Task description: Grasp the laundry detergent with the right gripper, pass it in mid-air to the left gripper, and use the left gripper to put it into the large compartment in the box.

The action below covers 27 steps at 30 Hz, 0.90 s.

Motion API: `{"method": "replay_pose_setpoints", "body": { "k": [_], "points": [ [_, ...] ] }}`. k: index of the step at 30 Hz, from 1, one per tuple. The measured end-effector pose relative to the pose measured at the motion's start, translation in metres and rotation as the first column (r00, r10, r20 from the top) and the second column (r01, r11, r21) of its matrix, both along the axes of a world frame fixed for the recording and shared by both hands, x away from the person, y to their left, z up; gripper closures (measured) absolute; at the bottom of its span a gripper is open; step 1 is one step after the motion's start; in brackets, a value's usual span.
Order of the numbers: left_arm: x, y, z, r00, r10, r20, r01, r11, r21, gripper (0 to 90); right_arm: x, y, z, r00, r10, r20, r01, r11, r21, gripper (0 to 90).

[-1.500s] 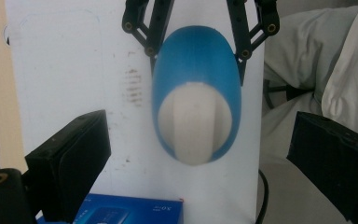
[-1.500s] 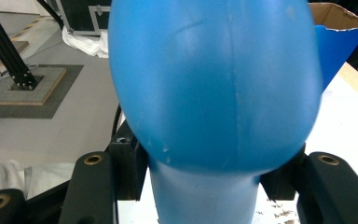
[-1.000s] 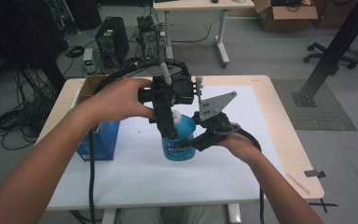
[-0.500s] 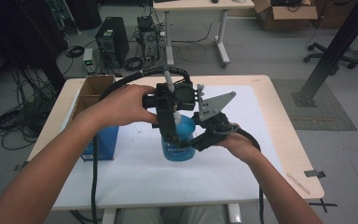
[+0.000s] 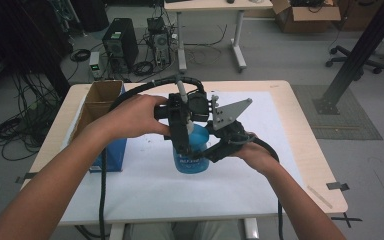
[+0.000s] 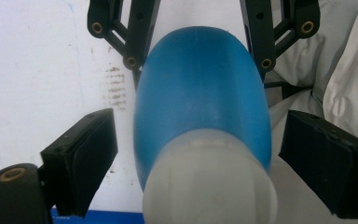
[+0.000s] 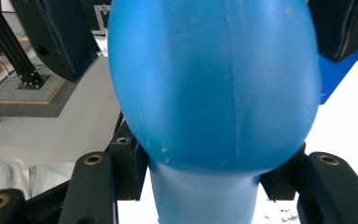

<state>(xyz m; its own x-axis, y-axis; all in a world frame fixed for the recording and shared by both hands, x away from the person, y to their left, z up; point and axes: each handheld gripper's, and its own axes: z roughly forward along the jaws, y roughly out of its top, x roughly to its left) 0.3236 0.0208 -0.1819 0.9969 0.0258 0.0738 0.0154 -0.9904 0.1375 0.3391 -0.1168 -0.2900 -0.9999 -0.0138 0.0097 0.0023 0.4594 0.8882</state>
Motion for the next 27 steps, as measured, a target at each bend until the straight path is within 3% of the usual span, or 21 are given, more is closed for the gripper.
{"method": "replay_pose_setpoints", "body": {
  "k": [27],
  "points": [
    [0.002, 0.0028, -0.0019, 0.9999, 0.004, -0.01, -0.003, 1.0, 0.003, 32.3, 0.0007, 0.0028, -0.0012, 1.0, 0.006, -0.003, -0.006, 1.0, -0.005, 43.3]
  ]
}}
